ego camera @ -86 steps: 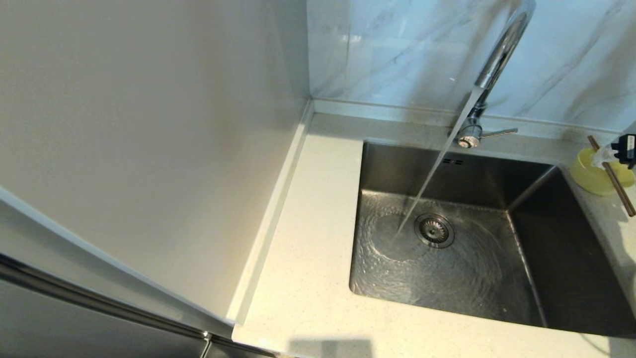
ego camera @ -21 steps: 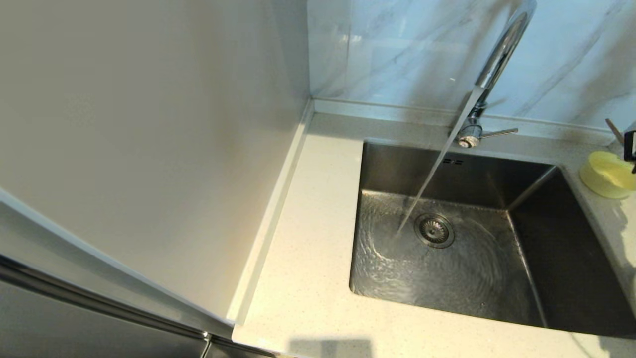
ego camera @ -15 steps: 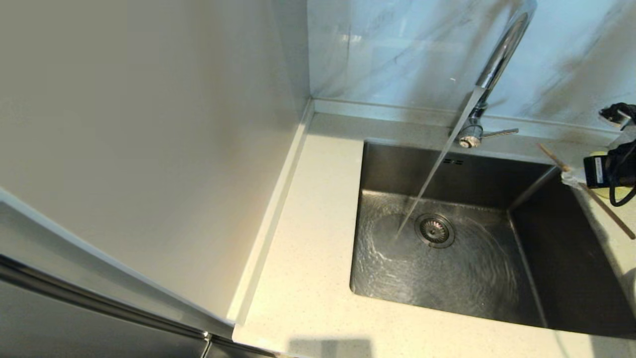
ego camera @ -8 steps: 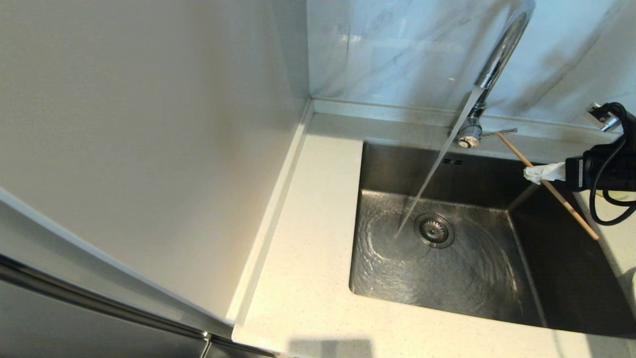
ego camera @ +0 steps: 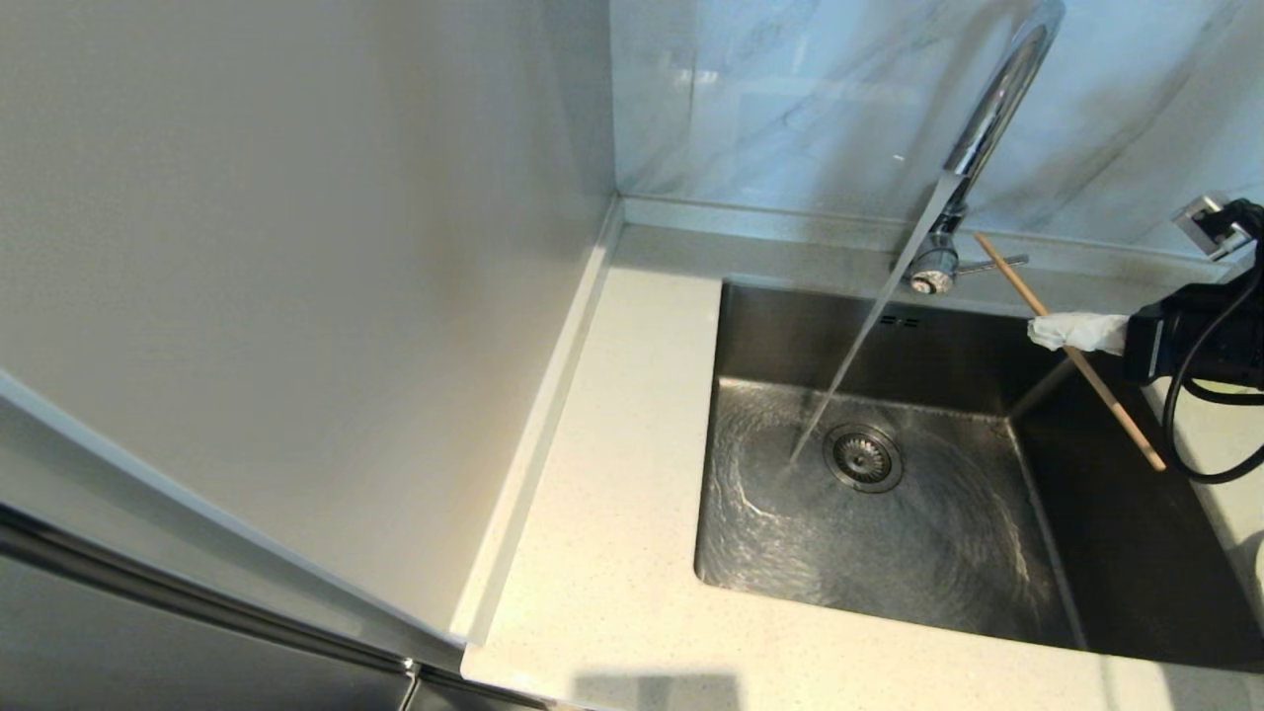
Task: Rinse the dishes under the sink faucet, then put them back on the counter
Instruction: Rinse the chopsticks
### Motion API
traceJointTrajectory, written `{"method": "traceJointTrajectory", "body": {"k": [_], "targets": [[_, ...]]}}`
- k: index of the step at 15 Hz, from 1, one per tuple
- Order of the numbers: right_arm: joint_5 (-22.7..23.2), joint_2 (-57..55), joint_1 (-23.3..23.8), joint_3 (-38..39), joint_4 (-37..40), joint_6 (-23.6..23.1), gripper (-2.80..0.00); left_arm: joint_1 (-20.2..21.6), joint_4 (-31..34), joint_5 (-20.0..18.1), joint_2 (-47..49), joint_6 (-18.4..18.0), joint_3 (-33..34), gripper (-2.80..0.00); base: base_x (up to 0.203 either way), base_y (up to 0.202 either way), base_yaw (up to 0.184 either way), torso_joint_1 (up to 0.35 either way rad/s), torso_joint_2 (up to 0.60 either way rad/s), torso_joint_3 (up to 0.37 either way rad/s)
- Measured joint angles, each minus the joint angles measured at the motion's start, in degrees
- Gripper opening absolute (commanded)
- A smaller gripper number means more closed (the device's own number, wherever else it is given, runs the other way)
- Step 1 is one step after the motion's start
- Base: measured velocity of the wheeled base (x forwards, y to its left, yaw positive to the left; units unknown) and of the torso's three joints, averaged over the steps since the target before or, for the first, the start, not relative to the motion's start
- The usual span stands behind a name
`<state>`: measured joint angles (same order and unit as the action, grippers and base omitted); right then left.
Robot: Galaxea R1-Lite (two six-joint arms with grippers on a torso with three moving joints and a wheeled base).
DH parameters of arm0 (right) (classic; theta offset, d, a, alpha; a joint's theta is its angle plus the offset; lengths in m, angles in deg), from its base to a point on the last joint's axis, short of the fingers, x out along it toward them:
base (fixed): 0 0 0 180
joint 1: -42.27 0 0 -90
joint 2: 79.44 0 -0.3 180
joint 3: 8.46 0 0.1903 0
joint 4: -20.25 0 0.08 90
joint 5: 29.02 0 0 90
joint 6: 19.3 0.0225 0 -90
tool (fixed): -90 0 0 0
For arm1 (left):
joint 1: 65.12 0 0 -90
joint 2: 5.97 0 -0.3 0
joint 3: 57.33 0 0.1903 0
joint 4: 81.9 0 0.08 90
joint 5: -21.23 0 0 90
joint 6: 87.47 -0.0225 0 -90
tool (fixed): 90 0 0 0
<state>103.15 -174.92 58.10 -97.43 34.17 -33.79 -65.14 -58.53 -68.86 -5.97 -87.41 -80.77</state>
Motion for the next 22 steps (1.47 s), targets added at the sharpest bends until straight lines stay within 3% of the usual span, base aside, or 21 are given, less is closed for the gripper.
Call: {"method": "traceJointTrajectory", "body": {"k": [4,6,15,22], "targets": [[0.4,2.8,-2.9,4.0,-0.3,-3.3,-2.80,0.0,0.0,0.0,0.0,0.0,0.0,-2.80,0.000,0.000,0.000,0.000,0.00,0.000],[3.0,3.4,-3.5,5.1,-0.4,-5.9,-2.80,0.0,0.0,0.0,0.0,0.0,0.0,-2.80,0.000,0.000,0.000,0.000,0.00,0.000],[4.1,3.0,-7.5,4.9,-0.5,-6.6,-2.80,0.0,0.0,0.0,0.0,0.0,0.0,-2.80,0.000,0.000,0.000,0.000,0.00,0.000],[3.9,1.3,-7.9,3.7,-0.5,-6.5,-2.80,0.0,0.0,0.0,0.0,0.0,0.0,-2.80,0.000,0.000,0.000,0.000,0.00,0.000]]}}
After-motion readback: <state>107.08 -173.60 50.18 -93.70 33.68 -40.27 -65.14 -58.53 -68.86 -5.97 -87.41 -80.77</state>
